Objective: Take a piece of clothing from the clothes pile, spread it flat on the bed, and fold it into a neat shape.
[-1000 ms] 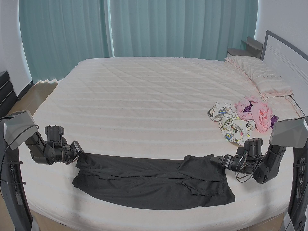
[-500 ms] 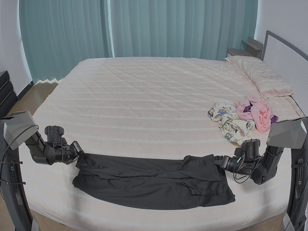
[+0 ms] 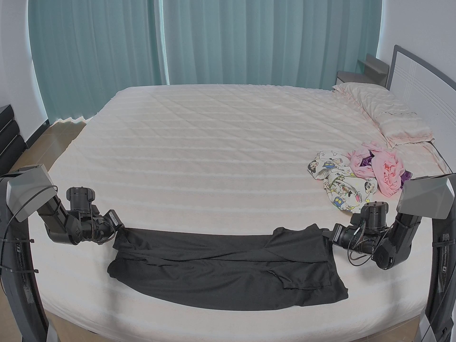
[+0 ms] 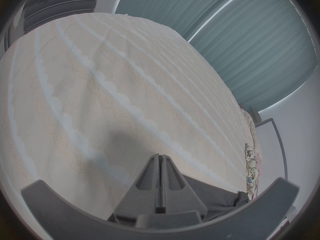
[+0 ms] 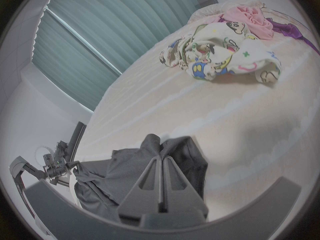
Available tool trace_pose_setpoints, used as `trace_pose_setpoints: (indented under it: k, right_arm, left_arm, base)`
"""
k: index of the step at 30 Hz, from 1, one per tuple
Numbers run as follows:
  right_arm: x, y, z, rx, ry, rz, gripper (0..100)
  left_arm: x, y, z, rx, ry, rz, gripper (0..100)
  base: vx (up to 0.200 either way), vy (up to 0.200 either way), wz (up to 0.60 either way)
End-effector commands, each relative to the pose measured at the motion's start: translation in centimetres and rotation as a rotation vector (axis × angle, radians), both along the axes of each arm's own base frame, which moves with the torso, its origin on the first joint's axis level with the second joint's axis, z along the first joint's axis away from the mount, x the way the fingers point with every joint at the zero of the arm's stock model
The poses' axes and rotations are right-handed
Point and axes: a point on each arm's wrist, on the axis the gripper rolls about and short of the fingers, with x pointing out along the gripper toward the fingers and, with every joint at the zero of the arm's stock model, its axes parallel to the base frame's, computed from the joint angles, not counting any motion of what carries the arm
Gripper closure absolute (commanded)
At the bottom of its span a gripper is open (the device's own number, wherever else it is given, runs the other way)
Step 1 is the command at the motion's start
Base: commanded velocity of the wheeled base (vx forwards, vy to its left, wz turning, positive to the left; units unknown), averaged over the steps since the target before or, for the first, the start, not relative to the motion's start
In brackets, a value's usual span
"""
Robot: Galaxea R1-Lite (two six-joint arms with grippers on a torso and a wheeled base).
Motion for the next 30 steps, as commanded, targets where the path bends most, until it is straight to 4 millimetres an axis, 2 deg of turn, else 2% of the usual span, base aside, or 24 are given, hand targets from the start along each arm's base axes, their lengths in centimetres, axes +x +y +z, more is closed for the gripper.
trace_pose_setpoints:
  k: [1,7,8,24,30]
  right_arm:
    - [-0.06,-0.1,-0.04,0.009,-0.005,-0.01,100]
    - [-0.51,0.07,-0.48,0.001,0.014,0.0,100]
    - [-0.42,0.08,-0.42,0.003,0.008,0.0,0]
    - [0.14,0.21,-0.49,0.017,-0.005,-0.001,0]
    - [-0.06,0.46,-0.07,0.04,-0.061,-0.001,0]
  left_arm:
    - [0.0,0.05,-0.05,0.0,0.0,0.001,100]
    - [0.0,0.05,-0.05,0.0,0.0,0.001,100]
    - [-0.01,0.11,-0.05,0.0,0.0,0.003,100]
    - [-0.02,0.11,-0.12,0.0,0.003,0.003,100]
    - [-0.02,0.11,-0.18,-0.001,0.005,0.003,100]
  base:
    - [0.0,0.0,0.0]
    - [0.0,0.0,0.0]
    - [0.0,0.0,0.0]
    - [0.0,0.0,0.0]
    - [0.0,0.0,0.0]
